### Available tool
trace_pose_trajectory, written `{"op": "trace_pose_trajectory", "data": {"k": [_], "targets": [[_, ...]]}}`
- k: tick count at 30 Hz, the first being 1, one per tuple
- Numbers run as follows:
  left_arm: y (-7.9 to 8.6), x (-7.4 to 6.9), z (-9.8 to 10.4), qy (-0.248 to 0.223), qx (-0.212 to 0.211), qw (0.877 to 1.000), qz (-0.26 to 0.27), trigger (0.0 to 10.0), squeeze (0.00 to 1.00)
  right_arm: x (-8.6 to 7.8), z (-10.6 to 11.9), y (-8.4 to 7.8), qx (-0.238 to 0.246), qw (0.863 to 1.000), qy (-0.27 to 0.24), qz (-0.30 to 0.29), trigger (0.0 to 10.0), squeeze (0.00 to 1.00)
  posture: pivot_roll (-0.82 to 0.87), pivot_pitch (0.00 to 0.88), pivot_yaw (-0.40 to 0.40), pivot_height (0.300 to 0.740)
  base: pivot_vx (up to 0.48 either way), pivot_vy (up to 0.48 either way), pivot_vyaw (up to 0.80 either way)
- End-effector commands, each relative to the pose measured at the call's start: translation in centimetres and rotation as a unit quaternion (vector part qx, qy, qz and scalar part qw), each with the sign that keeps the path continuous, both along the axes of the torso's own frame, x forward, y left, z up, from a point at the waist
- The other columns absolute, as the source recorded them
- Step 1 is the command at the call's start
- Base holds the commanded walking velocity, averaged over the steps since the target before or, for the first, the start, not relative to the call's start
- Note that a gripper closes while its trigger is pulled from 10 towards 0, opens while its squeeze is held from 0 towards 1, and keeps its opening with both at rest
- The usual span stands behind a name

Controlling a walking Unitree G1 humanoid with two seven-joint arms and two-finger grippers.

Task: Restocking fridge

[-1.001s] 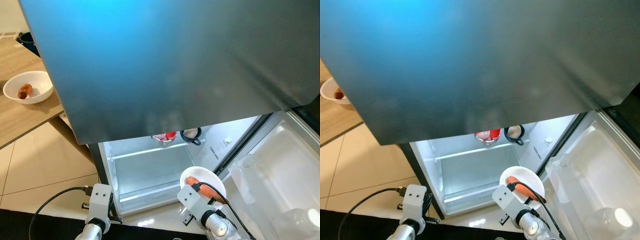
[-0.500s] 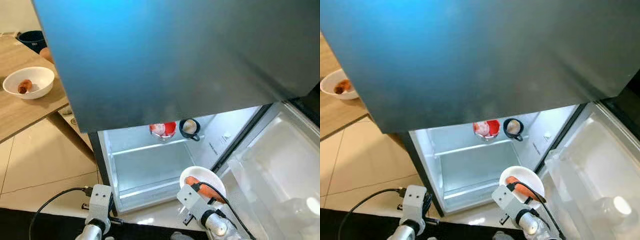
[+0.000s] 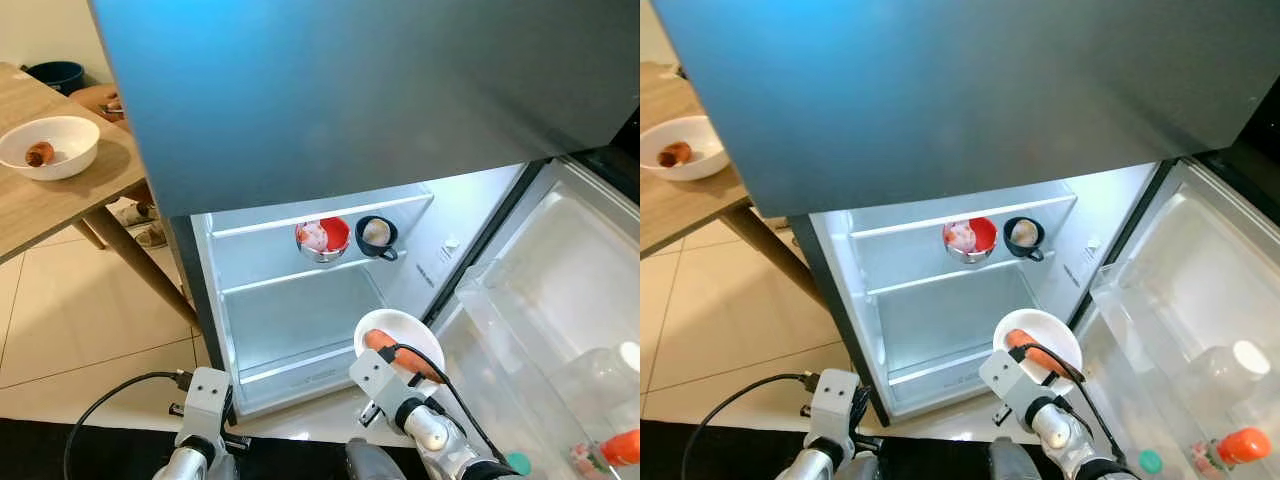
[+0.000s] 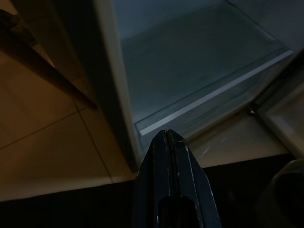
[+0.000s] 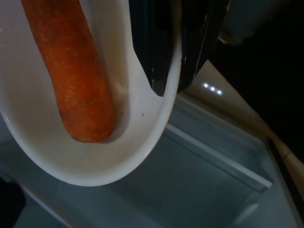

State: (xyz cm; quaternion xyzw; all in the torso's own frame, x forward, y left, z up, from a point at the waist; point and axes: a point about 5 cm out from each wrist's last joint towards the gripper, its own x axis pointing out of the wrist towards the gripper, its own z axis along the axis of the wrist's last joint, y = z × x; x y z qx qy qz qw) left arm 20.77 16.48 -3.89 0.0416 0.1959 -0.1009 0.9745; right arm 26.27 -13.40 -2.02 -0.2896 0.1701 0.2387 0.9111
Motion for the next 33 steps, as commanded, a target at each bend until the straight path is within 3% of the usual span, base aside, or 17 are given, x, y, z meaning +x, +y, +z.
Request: {"op": "trace_pose_trajectory", "data": {"k": [1, 3, 18, 28, 33], "targets": [[-0.2, -0.1, -0.1, 0.000, 0.001, 1.000, -0.007, 10.0, 0.00, 0.4, 0.5, 0.4, 0.017, 1.000, -0.011, 0.006, 10.0, 0.00, -0.07, 0.121, -0.061, 0.651, 0.000, 0.000, 0.00], [-0.3, -0.1, 0.0, -0.001, 0.001, 1.000, -0.007, 10.0, 0.00, 0.8, 1.0, 1.0, 0.019, 0.999, -0.024, 0.020, 10.0, 0.00, -0.07, 0.119, -0.061, 0.636, 0.000, 0.000, 0.00], [-0.2, 0.5, 0.5, -0.019, 0.005, 1.000, -0.002, 10.0, 0.00, 2.7, 3.4, 3.6, 0.047, 0.994, -0.058, 0.080, 10.0, 0.00, -0.07, 0.113, -0.064, 0.636, 0.000, 0.000, 0.00], [0.9, 1.3, 1.5, -0.047, 0.014, 0.999, 0.016, 10.0, 0.00, 4.8, 6.8, 6.9, 0.060, 0.978, -0.091, 0.176, 10.0, 0.00, -0.07, 0.122, -0.072, 0.636, 0.000, 0.000, 0.00], [0.9, 2.0, 2.3, -0.071, 0.008, 0.997, 0.015, 10.0, 0.00, 5.3, 7.8, 7.8, 0.060, 0.972, -0.097, 0.205, 10.0, 0.00, -0.07, 0.129, -0.079, 0.636, 0.000, 0.000, 0.00]]}}
